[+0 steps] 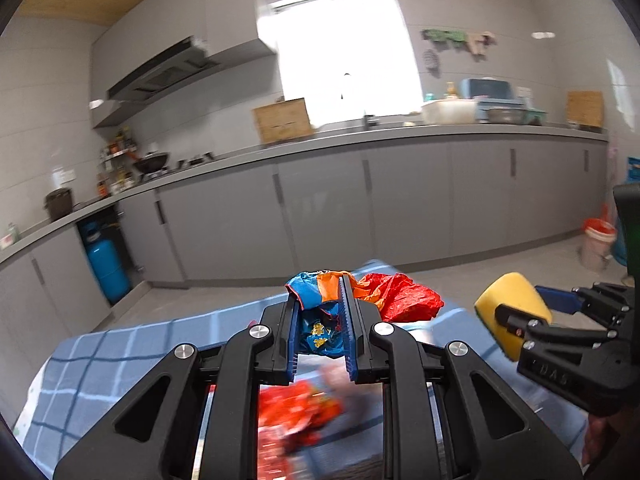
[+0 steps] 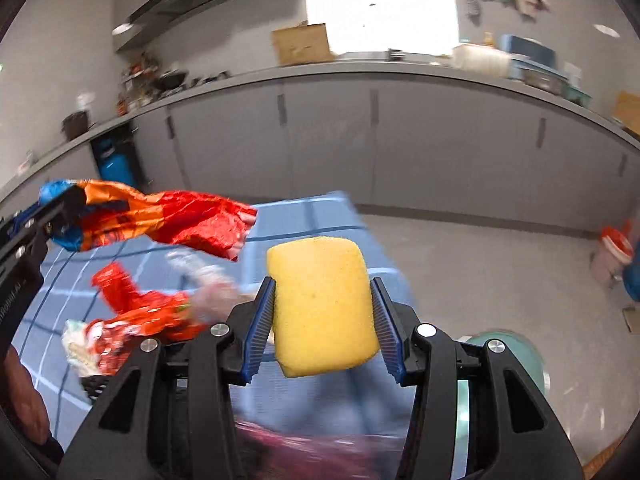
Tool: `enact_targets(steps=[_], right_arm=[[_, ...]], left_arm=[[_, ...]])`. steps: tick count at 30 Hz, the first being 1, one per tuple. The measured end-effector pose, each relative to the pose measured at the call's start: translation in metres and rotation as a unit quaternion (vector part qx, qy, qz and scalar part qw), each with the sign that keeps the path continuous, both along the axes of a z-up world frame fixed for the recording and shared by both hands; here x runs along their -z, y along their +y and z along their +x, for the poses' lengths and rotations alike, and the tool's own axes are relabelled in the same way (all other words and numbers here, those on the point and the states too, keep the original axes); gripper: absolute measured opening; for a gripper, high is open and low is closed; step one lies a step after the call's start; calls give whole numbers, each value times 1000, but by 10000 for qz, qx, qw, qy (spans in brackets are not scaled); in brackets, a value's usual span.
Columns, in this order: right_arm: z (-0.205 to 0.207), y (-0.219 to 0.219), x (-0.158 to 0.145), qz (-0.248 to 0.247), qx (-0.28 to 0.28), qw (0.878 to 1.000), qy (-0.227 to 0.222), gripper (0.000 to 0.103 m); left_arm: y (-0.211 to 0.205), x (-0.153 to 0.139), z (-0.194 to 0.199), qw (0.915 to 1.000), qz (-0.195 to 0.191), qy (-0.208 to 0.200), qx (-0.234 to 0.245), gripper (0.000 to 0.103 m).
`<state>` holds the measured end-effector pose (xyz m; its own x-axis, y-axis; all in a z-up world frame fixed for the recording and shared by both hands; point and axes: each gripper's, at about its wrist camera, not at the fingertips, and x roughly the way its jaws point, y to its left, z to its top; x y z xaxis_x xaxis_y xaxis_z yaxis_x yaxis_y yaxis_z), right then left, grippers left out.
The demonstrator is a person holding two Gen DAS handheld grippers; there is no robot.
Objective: Collect trash
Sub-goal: 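Carry both items over the teal basin and open both tools to drop them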
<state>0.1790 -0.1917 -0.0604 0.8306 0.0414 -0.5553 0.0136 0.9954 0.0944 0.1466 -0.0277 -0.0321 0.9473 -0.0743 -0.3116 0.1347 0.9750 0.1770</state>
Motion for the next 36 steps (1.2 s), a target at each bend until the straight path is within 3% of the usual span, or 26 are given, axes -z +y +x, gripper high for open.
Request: enact_targets(steps=[11, 26, 27, 29, 30, 36], right_arm=[[-17, -144, 59, -68, 1434, 9882, 530, 49], [-17, -209, 135, 8, 1873, 9775, 970, 52], [-15, -210, 137, -2, 1906, 9769, 970, 55], [-14, -215, 145, 0, 1969, 9752, 1011, 66], [-14, -218, 150, 60, 1975, 9751, 1008, 73], [-21, -224, 159, 113, 2094, 9718, 1079, 77]], left_arm=[[-116, 27, 5, 9920, 42, 573, 1125, 19], [-209, 79, 17, 9727, 324, 1282, 1908, 21], [-212, 82, 19, 9722, 315, 1312, 1915, 24], [-219, 88, 23, 9703, 319, 1378, 1961, 53], [-220, 90, 23, 9710, 309, 1358, 1945, 59], [-210, 89, 28, 9719, 263, 1401, 1875, 68]])
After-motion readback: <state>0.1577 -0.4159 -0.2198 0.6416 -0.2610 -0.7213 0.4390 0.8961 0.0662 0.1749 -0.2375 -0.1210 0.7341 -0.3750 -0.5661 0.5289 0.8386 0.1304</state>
